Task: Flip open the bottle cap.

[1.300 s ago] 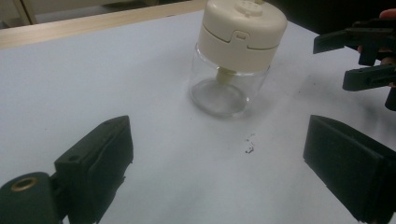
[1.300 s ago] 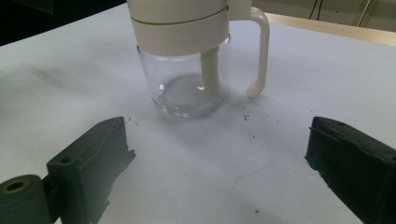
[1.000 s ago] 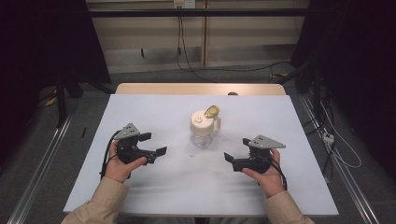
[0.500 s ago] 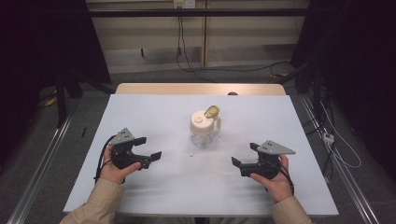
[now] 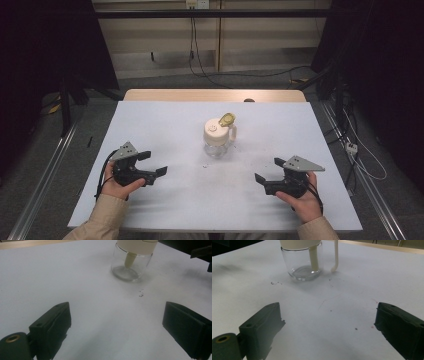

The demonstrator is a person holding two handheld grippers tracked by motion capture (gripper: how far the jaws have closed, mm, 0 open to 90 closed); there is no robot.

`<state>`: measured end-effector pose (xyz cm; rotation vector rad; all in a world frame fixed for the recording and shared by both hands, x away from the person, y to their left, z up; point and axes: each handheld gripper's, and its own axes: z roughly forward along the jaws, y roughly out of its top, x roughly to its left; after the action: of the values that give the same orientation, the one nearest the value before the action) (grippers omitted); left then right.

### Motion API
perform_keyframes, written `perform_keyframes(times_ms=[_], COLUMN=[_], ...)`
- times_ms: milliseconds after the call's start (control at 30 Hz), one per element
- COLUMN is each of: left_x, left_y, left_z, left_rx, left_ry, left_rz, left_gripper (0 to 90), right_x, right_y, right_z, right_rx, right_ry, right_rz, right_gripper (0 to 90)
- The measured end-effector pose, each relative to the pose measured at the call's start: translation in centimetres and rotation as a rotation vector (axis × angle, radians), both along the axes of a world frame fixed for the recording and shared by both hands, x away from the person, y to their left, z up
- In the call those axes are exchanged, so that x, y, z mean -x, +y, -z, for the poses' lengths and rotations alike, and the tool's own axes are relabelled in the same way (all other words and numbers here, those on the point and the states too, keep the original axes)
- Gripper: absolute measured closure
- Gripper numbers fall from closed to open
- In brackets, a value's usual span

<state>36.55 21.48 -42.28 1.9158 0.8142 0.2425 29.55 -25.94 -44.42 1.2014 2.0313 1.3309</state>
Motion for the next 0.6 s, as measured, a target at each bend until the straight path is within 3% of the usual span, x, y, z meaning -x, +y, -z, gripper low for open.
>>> perform_keyframes(times_ms=[600], left_x=[1.2], left_y=[1.8], left_z=[0.7], left_rx=[0.001], left_ry=[0.003], left_rz=[-0.019], left_gripper=[8.0], right_x=[1.0], right_y=[-1.2], right_z=[0.3], right_rx=[0.018], right_ry=[0.008], right_rz=[0.013], right_gripper=[6.4])
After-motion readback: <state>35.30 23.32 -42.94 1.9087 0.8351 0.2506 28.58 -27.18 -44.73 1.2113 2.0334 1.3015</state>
